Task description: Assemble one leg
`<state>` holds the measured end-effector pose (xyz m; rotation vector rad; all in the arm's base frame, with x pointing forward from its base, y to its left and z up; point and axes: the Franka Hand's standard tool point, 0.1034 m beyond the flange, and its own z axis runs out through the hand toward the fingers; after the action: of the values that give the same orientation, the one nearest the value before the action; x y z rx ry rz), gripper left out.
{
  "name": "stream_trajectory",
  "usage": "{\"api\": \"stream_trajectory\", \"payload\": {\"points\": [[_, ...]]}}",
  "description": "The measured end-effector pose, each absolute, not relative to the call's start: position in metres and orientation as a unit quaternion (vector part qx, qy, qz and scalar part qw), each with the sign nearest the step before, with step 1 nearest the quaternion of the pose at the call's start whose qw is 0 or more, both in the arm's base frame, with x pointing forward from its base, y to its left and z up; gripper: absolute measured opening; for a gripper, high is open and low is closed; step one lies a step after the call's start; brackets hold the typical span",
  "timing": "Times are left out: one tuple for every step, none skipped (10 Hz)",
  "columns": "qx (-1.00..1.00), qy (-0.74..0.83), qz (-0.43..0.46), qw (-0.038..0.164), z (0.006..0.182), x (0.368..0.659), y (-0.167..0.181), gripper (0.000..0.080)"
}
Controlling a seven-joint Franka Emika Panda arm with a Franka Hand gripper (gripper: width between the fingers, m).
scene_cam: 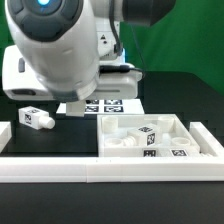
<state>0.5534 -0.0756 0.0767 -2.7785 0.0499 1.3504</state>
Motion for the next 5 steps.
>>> {"api": "stream_trajectory", "payload": {"points": [[-0.907,0.015,0.421,0.025,0.074,0.557,-0.077,0.0282],[-0.906,0.016,0.423,0.025,0.073,0.555,-0.078,0.0284],[-0.920,0.015,0.391,0.021,0.070,0.567,-0.079,0.0284],[-0.935,0.014,0.353,0.017,0.071,0.574,-0.080,0.0284],[-0.951,0.021,0.308,0.012,0.074,0.581,-0.077,0.0284]]}}
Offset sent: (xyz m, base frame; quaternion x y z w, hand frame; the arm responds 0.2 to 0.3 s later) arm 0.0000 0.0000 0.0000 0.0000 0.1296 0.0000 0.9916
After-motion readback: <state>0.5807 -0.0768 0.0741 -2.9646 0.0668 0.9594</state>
